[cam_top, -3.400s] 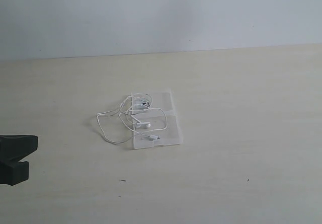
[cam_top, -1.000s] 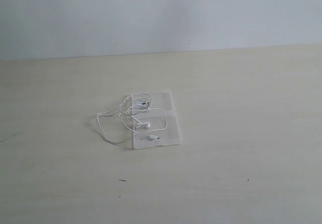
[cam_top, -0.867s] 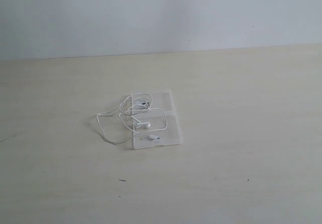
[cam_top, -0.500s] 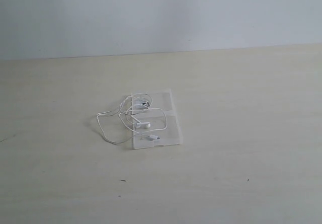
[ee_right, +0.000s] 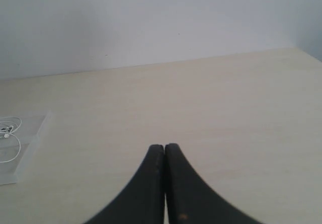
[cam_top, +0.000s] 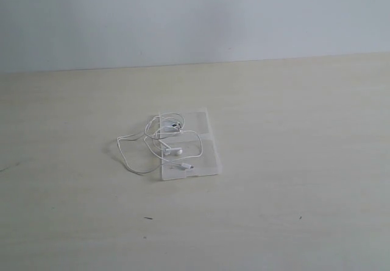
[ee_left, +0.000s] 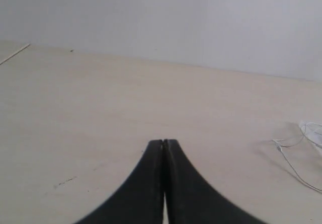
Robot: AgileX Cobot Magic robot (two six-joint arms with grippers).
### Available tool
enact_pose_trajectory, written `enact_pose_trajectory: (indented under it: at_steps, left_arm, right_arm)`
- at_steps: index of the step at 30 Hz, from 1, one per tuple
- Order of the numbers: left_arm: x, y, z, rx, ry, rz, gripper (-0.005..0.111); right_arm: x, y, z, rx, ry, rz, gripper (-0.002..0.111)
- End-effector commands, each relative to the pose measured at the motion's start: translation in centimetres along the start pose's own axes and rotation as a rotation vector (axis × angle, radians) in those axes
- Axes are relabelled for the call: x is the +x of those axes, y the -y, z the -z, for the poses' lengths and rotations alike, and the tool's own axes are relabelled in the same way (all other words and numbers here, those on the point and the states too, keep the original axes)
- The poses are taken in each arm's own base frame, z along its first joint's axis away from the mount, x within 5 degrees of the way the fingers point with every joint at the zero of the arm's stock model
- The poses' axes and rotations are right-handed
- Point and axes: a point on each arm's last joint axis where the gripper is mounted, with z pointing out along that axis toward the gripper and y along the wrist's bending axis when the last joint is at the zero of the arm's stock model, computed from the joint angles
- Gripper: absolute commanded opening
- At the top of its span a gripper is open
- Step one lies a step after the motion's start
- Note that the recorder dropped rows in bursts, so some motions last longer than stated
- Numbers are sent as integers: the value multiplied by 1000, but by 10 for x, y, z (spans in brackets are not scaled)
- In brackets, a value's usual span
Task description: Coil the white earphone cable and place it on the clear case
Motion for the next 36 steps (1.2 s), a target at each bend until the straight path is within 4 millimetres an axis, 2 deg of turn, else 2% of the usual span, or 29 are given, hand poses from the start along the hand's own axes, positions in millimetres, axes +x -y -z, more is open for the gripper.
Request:
enact_pose_trajectory:
  at_steps: [1,8,14,36]
  left_arm:
    - [5,-1,0,-16,-38,35,0]
    - [9,-1,0,-17,-80,45,0]
    - [7,-1,0,-9,-63,-163,0]
    - [8,2,0,39,-73,-161,0]
  right_arm:
    - [1,0,0,1,3,12,0]
    - [1,0,0,1,3,12,0]
    - [1,0,0,1,3,12,0]
    - [1,0,0,1,3,12,0]
